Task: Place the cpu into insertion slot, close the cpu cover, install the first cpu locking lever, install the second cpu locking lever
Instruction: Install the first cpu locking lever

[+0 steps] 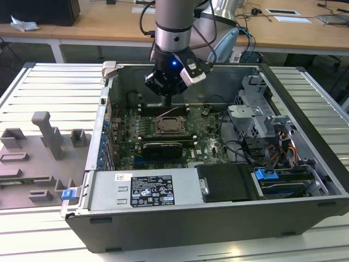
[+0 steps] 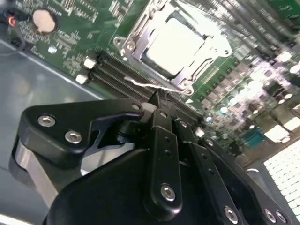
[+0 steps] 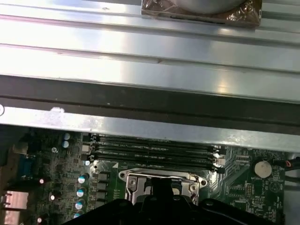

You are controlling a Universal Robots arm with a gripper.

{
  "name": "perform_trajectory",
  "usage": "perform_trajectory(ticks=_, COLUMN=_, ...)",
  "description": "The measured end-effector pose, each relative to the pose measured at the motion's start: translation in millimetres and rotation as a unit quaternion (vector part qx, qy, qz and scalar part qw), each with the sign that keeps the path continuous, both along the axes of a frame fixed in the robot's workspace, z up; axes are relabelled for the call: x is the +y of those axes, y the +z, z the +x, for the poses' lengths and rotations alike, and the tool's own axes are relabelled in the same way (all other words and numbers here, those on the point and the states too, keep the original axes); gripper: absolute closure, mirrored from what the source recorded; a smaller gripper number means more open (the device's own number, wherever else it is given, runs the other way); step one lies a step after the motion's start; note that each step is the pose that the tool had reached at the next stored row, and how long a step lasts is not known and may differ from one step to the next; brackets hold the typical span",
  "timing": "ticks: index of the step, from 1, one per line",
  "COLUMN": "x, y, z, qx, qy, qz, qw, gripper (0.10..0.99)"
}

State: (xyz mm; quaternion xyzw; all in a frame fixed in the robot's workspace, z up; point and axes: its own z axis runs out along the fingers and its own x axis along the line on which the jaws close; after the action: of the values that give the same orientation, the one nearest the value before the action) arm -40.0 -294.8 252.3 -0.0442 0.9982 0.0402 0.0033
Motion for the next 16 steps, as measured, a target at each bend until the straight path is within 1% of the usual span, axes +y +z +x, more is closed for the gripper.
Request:
perform_trajectory(ticks=2, x=-0.2, y=-4.3, z=0.3, qx=0.0000, qy=-0.004, qz=0.0014, qw=1.0000, gripper=0.980)
perform_trajectory(ticks=3, x=-0.2, y=-8.2, z=0.6, qx=0.0000, qy=-0.004, qz=0.0014, qw=1.0000, gripper=0.980)
perform_trajectory(ticks=5, x=0.1, y=-11.0, z=0.9, qx=0.0000, qy=-0.004, qz=0.0014, qw=1.0000, gripper=0.980)
perform_trajectory(ticks=7, x=1.6, y=-17.1, z=2.8, qx=0.0000, qy=-0.004, qz=0.0016, qw=1.0000, gripper=0.980)
perform_trajectory(ticks=8, x=3.0, y=-18.1, z=3.0, qx=0.0000, qy=-0.004, qz=0.0016, qw=1.0000, gripper=0.980)
perform_trajectory(ticks=10, x=3.8, y=-18.5, z=3.1, qx=0.0000, qy=-0.004, qz=0.0019, qw=1.0000, gripper=0.980)
perform_trajectory(ticks=16, x=4.2, y=-19.0, z=3.1, qx=0.0001, qy=-0.004, qz=0.0030, qw=1.0000, gripper=0.980)
